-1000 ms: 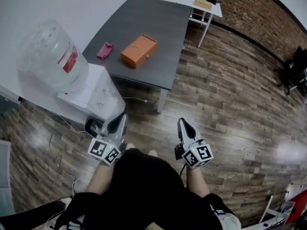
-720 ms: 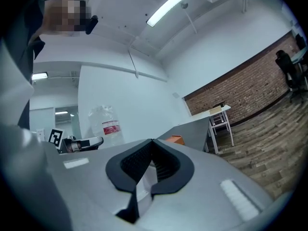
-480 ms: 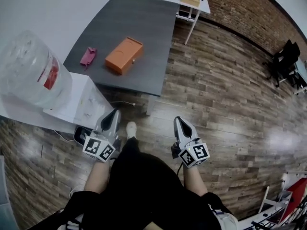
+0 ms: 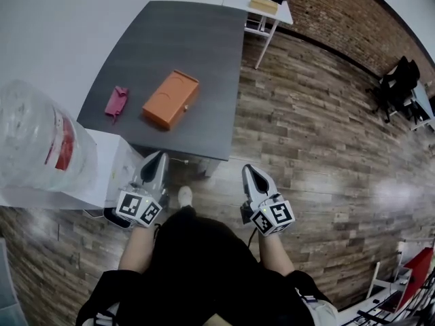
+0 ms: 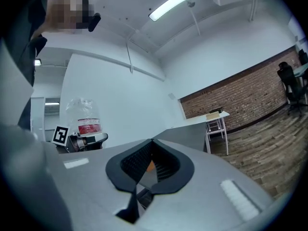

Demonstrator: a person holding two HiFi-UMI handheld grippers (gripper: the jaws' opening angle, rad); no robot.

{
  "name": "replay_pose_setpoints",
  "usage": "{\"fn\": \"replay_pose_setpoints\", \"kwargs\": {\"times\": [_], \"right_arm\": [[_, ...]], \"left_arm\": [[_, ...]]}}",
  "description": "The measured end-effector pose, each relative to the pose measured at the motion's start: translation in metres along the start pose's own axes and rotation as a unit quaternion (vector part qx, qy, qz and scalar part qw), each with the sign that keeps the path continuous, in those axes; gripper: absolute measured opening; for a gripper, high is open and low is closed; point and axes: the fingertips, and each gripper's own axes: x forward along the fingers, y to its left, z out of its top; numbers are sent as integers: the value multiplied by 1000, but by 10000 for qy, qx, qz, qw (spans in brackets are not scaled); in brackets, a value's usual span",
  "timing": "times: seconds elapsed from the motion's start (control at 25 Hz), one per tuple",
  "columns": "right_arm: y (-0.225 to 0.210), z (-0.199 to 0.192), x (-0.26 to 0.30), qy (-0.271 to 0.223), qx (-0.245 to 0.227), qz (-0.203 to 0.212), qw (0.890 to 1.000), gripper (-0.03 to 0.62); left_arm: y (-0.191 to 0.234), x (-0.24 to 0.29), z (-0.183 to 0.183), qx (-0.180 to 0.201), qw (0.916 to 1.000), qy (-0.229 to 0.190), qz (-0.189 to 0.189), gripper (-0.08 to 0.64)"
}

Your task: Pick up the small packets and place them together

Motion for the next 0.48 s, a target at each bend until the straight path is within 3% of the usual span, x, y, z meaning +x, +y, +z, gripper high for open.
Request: {"fn": "replay_pose_setpoints", "kwargs": {"times": [0.48], "right_arm": [[-6, 8, 98, 283, -105, 116, 9995, 2]], "left_arm": [[73, 53, 9, -9, 9996, 252, 155, 0]]}}
